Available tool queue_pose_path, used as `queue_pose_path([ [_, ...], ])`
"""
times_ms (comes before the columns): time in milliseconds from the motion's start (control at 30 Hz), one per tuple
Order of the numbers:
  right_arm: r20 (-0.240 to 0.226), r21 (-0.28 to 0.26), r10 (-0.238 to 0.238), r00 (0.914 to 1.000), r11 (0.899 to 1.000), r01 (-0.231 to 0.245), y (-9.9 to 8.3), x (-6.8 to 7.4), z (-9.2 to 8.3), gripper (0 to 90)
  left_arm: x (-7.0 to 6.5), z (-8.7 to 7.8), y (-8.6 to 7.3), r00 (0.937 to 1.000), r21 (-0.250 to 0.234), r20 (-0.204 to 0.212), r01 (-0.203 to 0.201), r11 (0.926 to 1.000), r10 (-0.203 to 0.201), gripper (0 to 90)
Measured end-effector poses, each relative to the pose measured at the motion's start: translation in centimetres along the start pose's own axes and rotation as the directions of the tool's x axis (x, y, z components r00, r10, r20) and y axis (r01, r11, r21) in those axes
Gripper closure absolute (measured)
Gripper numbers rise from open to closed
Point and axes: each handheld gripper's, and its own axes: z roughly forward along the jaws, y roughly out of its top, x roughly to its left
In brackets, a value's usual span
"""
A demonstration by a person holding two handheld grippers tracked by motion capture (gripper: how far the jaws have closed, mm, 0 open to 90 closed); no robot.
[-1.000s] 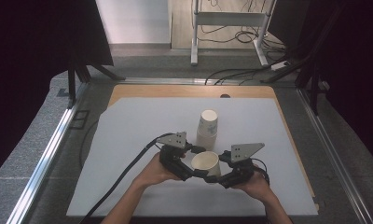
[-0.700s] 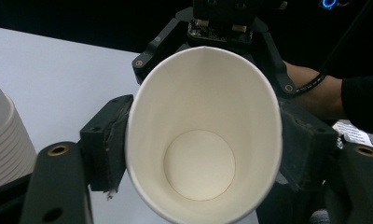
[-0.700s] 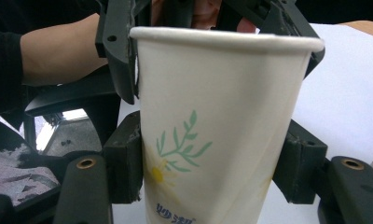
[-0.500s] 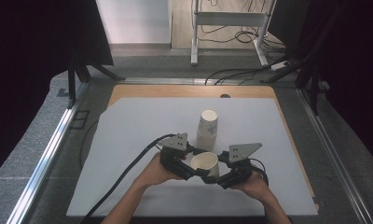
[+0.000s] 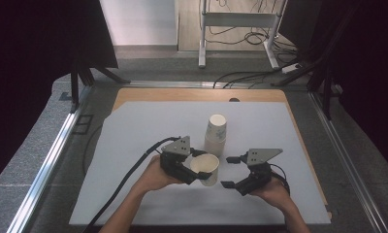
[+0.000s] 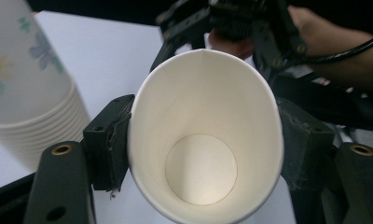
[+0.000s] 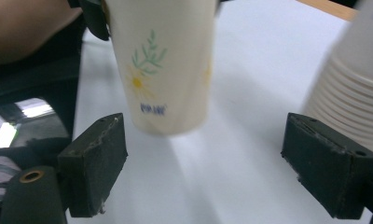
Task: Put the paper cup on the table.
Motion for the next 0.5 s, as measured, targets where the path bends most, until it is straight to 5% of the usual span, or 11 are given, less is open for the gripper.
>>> queue_pose_path([
  [233, 0.093, -0.002, 0.037, 0.995, 0.999, -0.037, -1.0, -0.8, -1.7, 14.0, 0.2, 0.3, -0.8, 0.9942, 0.089, -0.108, 0.006, 0.996, 0.003, 28.8],
  [500, 0.197, -0.006, 0.099, 0.9753, 0.995, -0.1, -2.8, -1.9, -3.5, 14.0, 0.5, 0.6, -1.6, 0.9801, 0.164, -0.197, 0.008, 0.9864, 0.025, 28.7],
])
